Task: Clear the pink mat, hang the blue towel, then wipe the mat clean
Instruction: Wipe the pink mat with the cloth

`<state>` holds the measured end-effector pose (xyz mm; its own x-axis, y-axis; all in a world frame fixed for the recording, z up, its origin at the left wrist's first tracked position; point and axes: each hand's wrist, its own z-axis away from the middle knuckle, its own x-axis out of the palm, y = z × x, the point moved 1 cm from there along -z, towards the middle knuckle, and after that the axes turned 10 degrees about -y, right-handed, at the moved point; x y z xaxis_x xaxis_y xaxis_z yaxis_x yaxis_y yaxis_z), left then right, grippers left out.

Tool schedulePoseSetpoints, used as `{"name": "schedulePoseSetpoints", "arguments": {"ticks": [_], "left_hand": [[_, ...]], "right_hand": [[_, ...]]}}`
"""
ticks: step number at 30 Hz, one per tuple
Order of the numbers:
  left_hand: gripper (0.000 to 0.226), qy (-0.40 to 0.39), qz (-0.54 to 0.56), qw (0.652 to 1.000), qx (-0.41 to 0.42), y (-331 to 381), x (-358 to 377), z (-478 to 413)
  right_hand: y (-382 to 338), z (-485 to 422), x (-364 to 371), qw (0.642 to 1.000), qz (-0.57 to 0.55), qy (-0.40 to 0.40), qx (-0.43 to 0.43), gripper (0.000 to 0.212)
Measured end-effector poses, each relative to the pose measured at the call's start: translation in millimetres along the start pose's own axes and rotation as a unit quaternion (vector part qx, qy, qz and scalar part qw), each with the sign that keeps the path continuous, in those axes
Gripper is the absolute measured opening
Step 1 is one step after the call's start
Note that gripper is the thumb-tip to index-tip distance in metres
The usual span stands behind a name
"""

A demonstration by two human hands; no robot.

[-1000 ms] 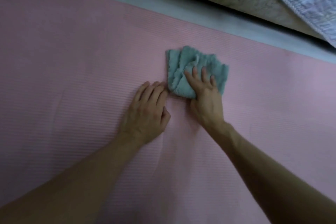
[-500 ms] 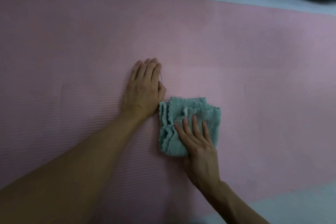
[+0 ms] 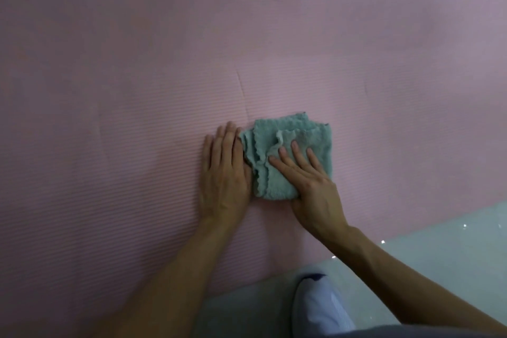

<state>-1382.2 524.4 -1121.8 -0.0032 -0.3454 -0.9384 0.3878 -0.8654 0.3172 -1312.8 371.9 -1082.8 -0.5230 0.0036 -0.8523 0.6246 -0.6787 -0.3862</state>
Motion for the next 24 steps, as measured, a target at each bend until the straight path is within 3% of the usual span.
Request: {"name": "schedulePoseSetpoints", "arguments": {"ticks": [11, 16, 19, 22, 24], "left_hand": [[0.053, 0.019, -0.007, 1.000, -0.004, 2.6, 1.7, -1.8], [0.053, 0.022, -0.012, 1.000, -0.010, 4.3, 1.2, -1.9], [0.054, 0.029, -0.018, 0.999, -0.013, 4.3, 1.0, -2.2], [0.054, 0.032, -0.025, 0.999, -0.015, 4.8, 1.3, -1.5], [0.051, 0.036, -0.024, 0.999, -0.023, 7.0, -2.6, -5.0]], "right_hand": [[-7.6, 106.3, -1.8, 0.992, -0.021, -0.124, 0.000, 0.063], [-3.0, 114.8, -1.1, 0.990, 0.017, -0.142, 0.015, 0.048], [2.6, 111.4, -3.3, 0.979, 0.063, -0.194, 0.021, 0.034], [15.9, 86.2, -21.7, 0.964, 0.008, -0.267, -0.003, 0.033], [24.6, 59.8, -46.6, 0.953, -0.087, -0.288, 0.033, 0.041]]}}
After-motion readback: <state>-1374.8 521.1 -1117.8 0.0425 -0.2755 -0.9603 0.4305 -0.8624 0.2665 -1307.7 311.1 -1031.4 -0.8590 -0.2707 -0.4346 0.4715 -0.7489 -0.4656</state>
